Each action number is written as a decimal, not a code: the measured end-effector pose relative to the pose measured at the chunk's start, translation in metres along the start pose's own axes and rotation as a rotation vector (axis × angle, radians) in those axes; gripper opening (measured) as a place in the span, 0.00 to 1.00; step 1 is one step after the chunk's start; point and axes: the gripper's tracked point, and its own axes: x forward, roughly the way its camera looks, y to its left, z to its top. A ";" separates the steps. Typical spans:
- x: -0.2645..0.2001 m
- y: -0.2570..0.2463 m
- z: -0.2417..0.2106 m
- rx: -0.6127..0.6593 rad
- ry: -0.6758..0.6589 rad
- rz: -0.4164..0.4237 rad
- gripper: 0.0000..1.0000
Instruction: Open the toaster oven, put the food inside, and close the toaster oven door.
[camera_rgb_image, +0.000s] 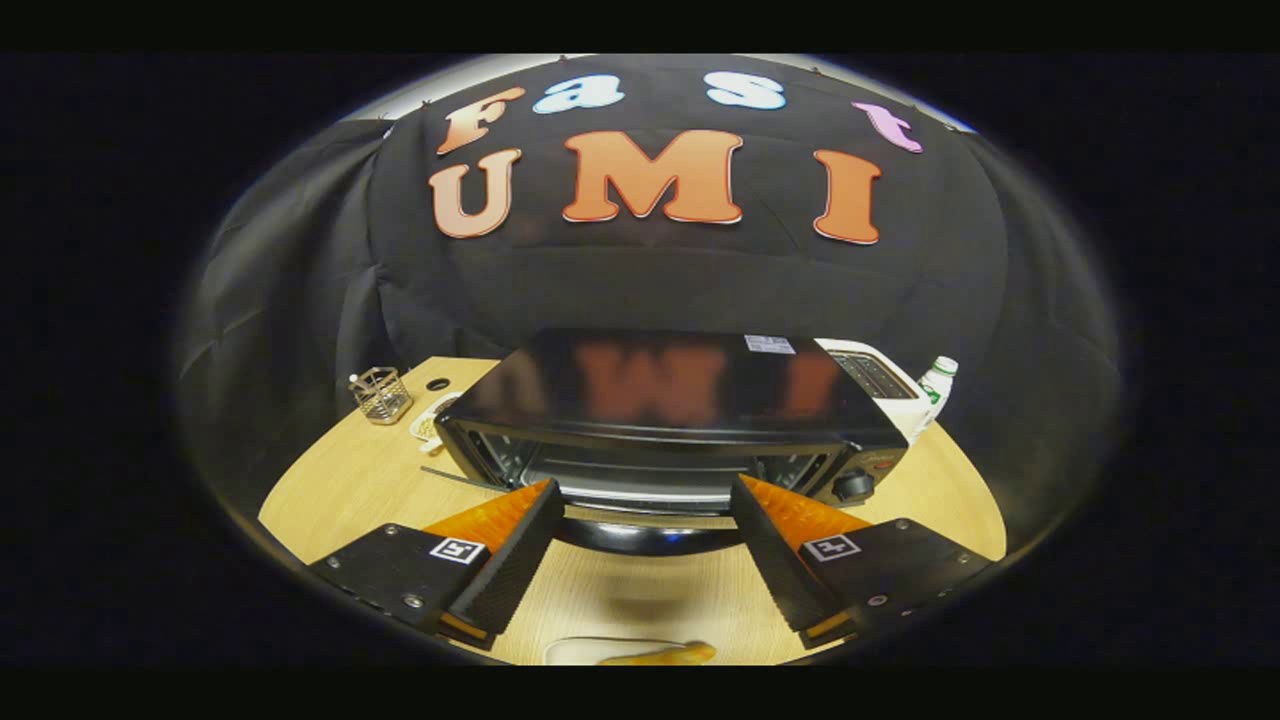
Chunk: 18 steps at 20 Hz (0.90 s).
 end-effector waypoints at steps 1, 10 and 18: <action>-0.004 0.001 -0.005 -0.006 0.001 -0.001 1.00; -0.026 0.006 -0.049 -0.014 0.069 0.014 1.00; -0.033 0.010 -0.079 0.011 0.137 0.031 1.00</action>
